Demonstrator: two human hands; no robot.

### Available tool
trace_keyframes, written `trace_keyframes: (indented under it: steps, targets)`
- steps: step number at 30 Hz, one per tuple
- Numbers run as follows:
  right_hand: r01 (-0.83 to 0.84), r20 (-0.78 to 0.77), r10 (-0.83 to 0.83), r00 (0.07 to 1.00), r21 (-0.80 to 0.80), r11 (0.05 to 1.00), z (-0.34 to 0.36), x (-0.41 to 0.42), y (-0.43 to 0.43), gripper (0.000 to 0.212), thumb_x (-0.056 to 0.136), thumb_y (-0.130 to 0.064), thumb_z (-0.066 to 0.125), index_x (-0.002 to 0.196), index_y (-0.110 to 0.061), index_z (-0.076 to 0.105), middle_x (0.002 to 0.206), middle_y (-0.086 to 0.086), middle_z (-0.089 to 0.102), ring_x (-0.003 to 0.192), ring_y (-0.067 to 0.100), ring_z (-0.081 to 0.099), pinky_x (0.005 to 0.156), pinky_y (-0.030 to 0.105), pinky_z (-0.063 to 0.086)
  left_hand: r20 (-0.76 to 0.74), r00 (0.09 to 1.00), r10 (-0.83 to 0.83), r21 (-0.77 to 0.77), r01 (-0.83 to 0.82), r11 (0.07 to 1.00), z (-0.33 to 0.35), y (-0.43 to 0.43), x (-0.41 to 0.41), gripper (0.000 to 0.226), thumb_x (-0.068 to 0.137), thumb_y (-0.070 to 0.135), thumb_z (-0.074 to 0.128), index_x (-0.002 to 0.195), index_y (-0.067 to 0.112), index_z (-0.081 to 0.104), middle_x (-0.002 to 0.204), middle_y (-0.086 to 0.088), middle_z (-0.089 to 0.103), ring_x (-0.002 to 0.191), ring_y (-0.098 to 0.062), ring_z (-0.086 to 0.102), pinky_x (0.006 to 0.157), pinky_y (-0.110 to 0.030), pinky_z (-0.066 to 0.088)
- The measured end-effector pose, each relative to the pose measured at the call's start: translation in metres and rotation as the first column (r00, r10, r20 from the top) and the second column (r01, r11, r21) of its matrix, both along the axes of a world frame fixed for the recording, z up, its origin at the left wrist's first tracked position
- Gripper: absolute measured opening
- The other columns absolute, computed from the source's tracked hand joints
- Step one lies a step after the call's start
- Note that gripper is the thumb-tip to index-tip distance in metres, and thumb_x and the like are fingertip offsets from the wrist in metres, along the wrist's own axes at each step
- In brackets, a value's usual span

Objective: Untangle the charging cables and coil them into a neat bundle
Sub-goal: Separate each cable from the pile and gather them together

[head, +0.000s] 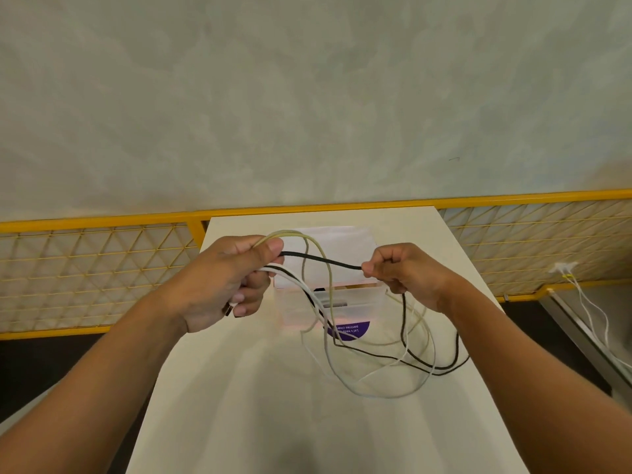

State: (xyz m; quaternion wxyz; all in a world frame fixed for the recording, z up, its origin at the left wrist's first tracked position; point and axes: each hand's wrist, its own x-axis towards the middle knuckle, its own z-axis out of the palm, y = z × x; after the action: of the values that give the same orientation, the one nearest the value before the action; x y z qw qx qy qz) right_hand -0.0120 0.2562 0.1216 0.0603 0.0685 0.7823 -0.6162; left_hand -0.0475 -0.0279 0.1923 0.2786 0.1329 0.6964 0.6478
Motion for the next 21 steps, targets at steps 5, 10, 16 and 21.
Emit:
trace_keyframes:
  steps: [5, 10, 16, 21]
  targets:
    - [0.102, 0.088, -0.1, 0.991, -0.024, 0.994, -0.033, 0.004, 0.026, 0.023, 0.089, -0.012, 0.072, 0.07, -0.007, 0.061, 0.051, -0.004, 0.04, 0.053, 0.014, 0.027, 0.051, 0.026, 0.022, 0.015, 0.999, 0.049, 0.037, -0.049, 0.998, 0.002, -0.003, -0.002, 0.027, 0.089, 0.032, 0.059, 0.08, 0.006, 0.059, 0.049, 0.005, 0.021, 0.037, -0.01, 0.019, 0.038, -0.018, 0.023]
    - [0.174, 0.174, -0.17, 0.97, -0.008, 0.985, -0.062, 0.008, 0.039, 0.025, 0.087, -0.012, 0.075, 0.069, -0.007, 0.059, 0.05, -0.005, 0.038, 0.053, 0.014, 0.026, 0.05, 0.026, 0.023, 0.015, 0.998, 0.059, 0.06, -0.06, 0.996, 0.004, 0.0, -0.002, 0.027, 0.091, 0.031, 0.058, 0.079, 0.007, 0.059, 0.048, 0.006, 0.021, 0.037, -0.009, 0.019, 0.039, -0.019, 0.021]
    - [0.226, 0.244, -0.228, 0.943, 0.036, 0.974, -0.088, 0.014, 0.045, 0.03, 0.086, -0.015, 0.078, 0.064, -0.01, 0.058, 0.049, -0.002, 0.037, 0.05, 0.014, 0.025, 0.048, 0.025, 0.024, 0.022, 0.999, 0.043, 0.084, -0.045, 0.995, 0.006, -0.003, -0.001, 0.031, 0.092, 0.03, 0.057, 0.066, 0.016, 0.068, 0.048, 0.006, 0.021, 0.036, -0.009, 0.02, 0.038, -0.019, 0.022]
    - [0.259, 0.292, -0.271, 0.917, 0.081, 0.962, -0.102, 0.018, 0.047, 0.027, 0.085, -0.02, 0.08, 0.067, -0.011, 0.062, 0.055, 0.003, 0.039, 0.051, 0.014, 0.026, 0.048, 0.026, 0.024, 0.013, 0.999, 0.033, 0.083, -0.034, 0.996, 0.009, -0.004, -0.001, 0.033, 0.091, 0.03, 0.056, 0.062, 0.021, 0.069, 0.049, 0.006, 0.02, 0.036, -0.009, 0.02, 0.04, -0.021, 0.02]
